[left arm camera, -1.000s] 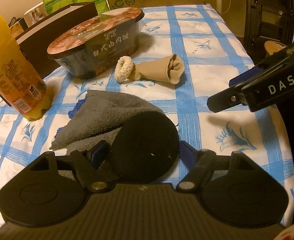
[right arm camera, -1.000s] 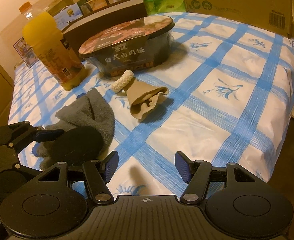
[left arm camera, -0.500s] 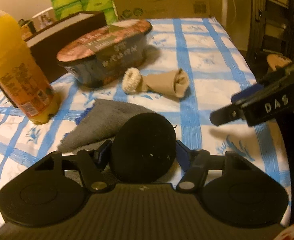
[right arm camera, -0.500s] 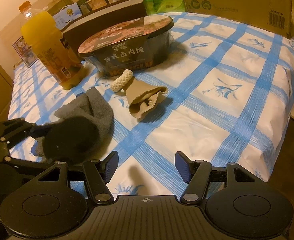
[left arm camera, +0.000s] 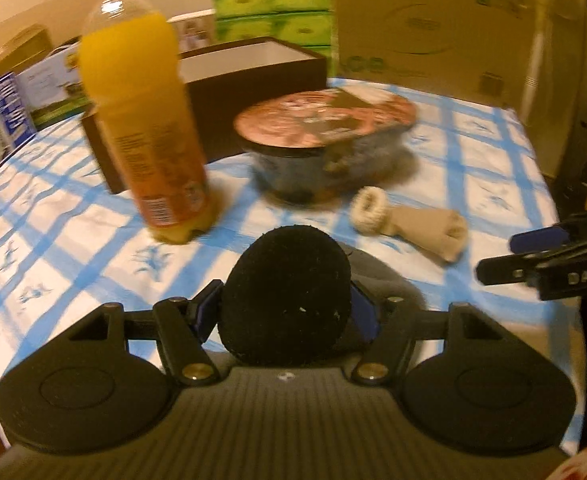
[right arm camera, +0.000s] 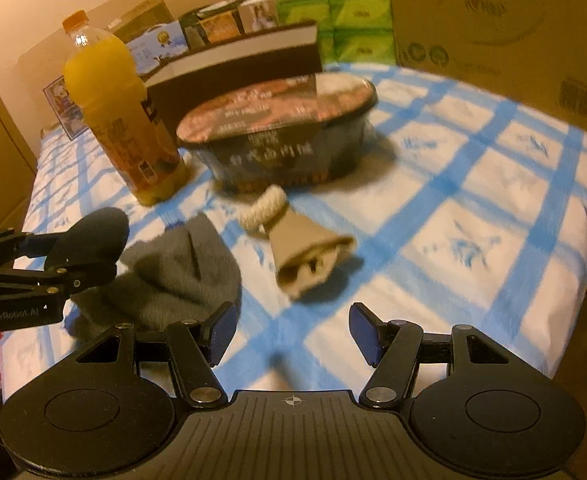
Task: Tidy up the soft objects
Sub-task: 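Grasp the white twisted hair tie with the right tool while the left tool holds the pad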
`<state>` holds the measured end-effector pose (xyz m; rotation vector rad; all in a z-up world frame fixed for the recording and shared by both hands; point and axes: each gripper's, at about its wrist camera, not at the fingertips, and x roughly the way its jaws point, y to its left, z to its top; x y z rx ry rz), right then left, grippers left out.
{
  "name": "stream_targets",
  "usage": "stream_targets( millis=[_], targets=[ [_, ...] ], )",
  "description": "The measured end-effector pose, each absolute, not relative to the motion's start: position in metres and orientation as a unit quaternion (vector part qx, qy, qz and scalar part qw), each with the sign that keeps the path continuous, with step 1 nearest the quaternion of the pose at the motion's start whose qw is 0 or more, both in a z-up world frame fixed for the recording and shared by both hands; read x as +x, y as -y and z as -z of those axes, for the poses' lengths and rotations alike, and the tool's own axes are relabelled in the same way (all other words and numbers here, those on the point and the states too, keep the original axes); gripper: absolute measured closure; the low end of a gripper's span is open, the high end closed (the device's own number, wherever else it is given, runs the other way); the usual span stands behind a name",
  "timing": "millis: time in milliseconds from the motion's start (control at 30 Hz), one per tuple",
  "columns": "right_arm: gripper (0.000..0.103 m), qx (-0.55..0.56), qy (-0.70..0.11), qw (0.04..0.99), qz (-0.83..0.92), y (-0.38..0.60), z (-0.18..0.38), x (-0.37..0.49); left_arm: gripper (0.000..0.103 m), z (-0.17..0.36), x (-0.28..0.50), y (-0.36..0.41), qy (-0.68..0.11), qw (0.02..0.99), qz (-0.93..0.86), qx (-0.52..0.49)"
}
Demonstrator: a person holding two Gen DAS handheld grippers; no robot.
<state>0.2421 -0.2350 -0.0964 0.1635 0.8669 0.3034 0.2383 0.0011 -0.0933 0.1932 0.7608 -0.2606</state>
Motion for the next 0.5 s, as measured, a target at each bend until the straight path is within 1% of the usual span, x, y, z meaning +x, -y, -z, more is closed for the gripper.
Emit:
stream_targets(
  millis=[267, 500],
  targets=[
    [0.041, 0.039, -0.386, 0.906, -0.168, 0.216, 0.092, 0.273, 0.038, 0.097, 0.262, -0.026, -0.389, 0.918, 0.052, 0.067],
    [0.041, -0.001, -0.385, 0.903, -0.190, 0.195, 0.106, 0.306, 0.038, 0.102, 0.279, -0.041, -0.397, 0.916, 0.016, 0.046]
  ],
)
